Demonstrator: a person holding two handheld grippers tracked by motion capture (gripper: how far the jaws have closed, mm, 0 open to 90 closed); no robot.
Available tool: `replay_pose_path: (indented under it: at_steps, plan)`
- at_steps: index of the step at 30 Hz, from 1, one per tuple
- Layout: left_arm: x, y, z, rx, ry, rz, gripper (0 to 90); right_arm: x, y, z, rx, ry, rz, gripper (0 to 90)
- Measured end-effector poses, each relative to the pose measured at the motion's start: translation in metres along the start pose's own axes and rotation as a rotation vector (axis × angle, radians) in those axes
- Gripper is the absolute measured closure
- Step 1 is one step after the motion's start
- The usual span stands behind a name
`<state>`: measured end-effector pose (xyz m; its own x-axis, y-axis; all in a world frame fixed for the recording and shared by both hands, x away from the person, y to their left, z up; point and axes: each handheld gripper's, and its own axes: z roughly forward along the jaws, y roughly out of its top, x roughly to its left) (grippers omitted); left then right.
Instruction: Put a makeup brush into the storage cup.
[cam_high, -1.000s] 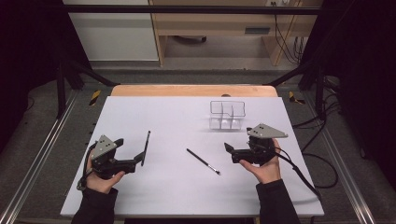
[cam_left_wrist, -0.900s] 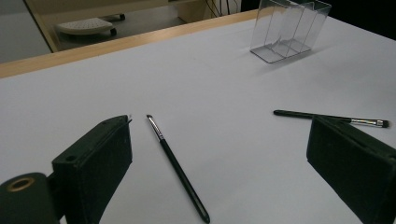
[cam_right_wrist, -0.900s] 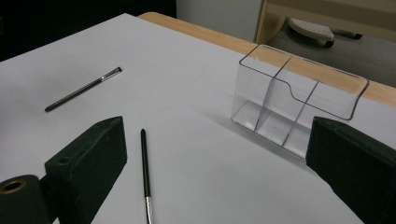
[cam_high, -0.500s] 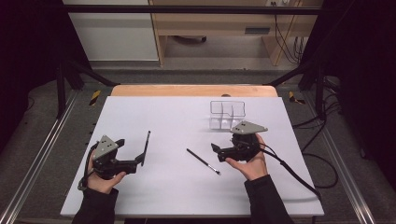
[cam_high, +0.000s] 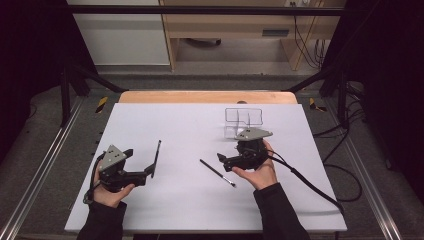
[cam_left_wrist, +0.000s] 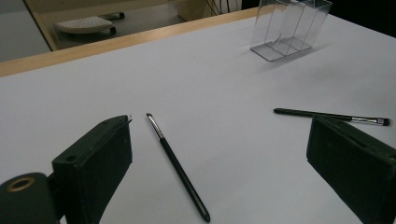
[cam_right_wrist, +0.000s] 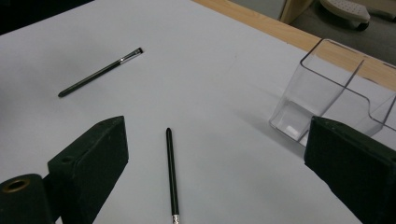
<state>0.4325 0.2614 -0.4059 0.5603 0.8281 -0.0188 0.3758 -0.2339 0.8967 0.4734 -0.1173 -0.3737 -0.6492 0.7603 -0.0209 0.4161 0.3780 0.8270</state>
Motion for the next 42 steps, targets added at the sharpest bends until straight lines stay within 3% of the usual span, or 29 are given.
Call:
replay_pose_path:
  at_steps: [21, 42]
  plan:
    - [-0.001, 0.0, 0.0, 0.005, -0.003, 0.009, 6.2, 0.02, 0.008, 0.035, 0.174, 0.037, -0.072, 8.2]
    - [-0.001, 0.0, 0.0, 0.01, -0.006, 0.014, 6.7, 0.023, 0.002, 0.068, 0.358, 0.076, -0.107, 16.2]
